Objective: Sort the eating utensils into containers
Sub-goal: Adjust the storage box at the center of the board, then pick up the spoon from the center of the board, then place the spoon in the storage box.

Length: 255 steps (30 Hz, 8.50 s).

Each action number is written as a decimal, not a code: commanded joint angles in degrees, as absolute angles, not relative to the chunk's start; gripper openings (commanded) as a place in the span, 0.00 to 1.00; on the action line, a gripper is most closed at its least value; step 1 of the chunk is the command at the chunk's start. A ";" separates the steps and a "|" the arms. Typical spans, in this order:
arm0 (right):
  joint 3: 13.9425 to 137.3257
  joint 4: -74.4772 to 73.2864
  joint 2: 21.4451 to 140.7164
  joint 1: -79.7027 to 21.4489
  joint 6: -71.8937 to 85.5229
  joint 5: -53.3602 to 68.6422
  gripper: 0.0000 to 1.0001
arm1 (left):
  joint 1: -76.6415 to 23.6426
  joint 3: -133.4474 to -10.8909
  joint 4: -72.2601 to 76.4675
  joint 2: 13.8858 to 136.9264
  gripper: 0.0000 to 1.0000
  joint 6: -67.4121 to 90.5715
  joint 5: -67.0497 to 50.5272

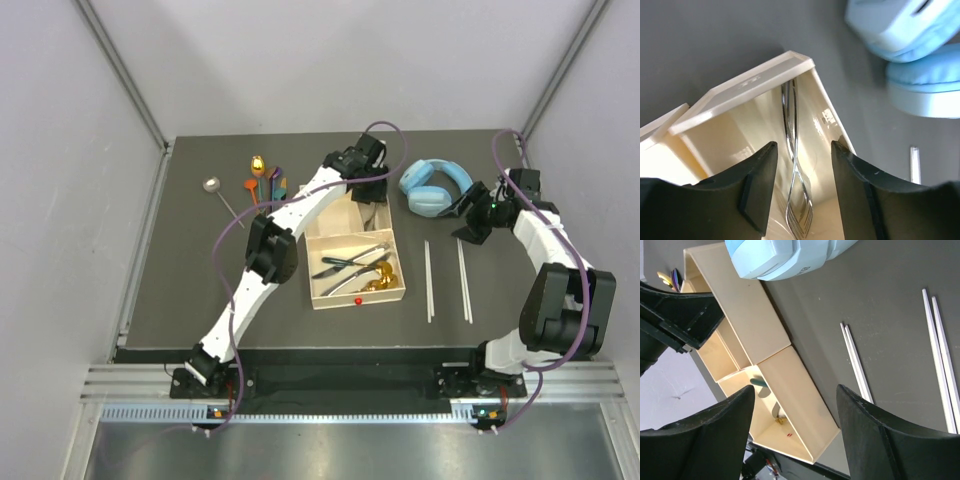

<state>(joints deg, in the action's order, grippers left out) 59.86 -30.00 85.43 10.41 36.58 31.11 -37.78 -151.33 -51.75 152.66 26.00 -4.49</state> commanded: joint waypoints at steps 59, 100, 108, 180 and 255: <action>73.65 -31.90 90.62 10.55 39.29 26.89 0.67 | -16.52 -102.13 -41.31 123.75 0.51 26.28 7.82; 74.09 -34.72 91.23 9.93 38.23 26.45 0.67 | -15.64 -107.93 -39.55 130.00 0.11 24.35 10.20; 73.83 -34.54 91.41 9.58 38.14 26.54 0.68 | -15.64 -107.84 -39.11 127.53 0.00 23.38 7.91; 75.67 -34.01 97.65 7.73 36.91 28.04 0.68 | -28.39 -129.02 -31.64 133.50 0.00 35.59 -27.51; 70.05 -31.55 95.18 8.35 37.35 29.44 0.68 | -31.64 -125.33 -33.84 137.73 0.00 35.77 -26.19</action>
